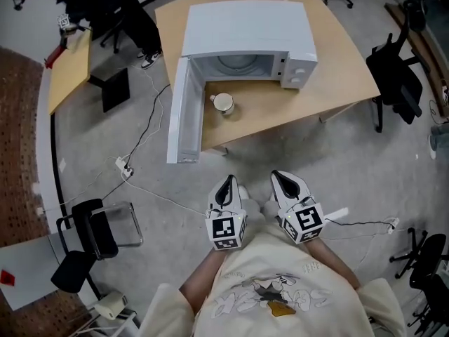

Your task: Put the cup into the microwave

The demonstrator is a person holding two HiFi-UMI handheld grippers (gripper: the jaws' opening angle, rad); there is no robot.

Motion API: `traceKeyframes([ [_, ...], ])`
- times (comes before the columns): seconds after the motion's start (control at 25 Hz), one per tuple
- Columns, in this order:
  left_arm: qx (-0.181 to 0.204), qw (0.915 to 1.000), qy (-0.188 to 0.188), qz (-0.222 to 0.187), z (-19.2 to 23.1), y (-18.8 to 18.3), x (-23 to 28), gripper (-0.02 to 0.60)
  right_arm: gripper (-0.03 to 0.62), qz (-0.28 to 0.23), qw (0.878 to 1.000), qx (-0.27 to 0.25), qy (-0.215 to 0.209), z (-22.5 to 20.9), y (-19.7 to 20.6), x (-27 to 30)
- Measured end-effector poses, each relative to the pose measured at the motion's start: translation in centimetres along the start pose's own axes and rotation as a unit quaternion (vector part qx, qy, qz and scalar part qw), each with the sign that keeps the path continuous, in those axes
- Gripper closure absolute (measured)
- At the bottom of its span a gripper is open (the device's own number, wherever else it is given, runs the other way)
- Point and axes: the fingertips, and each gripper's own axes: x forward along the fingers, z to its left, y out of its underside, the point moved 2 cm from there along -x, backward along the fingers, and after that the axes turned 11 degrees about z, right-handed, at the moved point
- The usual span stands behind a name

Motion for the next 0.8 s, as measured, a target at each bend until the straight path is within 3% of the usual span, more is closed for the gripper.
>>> traceKeyframes([
  [0.44, 0.001, 0.9985, 0.055, 0.000, 3.8, -0.4, 1.4, 0.578, 0.588, 0.004, 0.998, 0.003, 0.065, 1.2, -0.4, 2.8],
  [0.8, 0.003, 0.9986, 0.052, 0.004, 3.6, -4.6, 7.4, 0.578, 0.588, 0.008, 0.999, -0.003, 0.047, -3.6, -4.4, 6.3],
])
